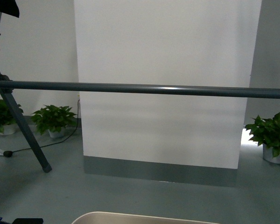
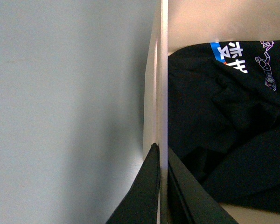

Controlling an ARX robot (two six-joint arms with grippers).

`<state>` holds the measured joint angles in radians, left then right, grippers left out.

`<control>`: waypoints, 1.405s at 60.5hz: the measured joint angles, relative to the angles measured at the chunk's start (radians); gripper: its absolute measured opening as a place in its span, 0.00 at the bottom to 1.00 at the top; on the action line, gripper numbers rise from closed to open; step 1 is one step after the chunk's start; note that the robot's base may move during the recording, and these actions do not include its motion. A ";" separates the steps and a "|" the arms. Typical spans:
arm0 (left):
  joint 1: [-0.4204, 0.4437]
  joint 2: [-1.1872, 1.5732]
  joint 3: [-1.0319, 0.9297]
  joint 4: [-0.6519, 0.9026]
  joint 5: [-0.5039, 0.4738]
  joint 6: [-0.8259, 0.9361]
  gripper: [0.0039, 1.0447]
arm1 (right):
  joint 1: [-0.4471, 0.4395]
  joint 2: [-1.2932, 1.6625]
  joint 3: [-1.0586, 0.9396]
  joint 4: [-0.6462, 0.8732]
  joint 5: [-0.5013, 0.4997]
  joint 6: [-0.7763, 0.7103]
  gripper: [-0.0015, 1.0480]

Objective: Move hamper under clothes hanger

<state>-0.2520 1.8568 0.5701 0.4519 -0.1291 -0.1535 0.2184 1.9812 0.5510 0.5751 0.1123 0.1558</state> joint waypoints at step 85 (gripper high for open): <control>0.014 0.000 -0.004 0.000 -0.017 0.000 0.04 | 0.013 0.000 0.004 0.000 -0.021 0.000 0.03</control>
<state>-0.2382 1.8568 0.5663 0.4519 -0.1463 -0.1539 0.2314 1.9812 0.5552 0.5751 0.0914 0.1558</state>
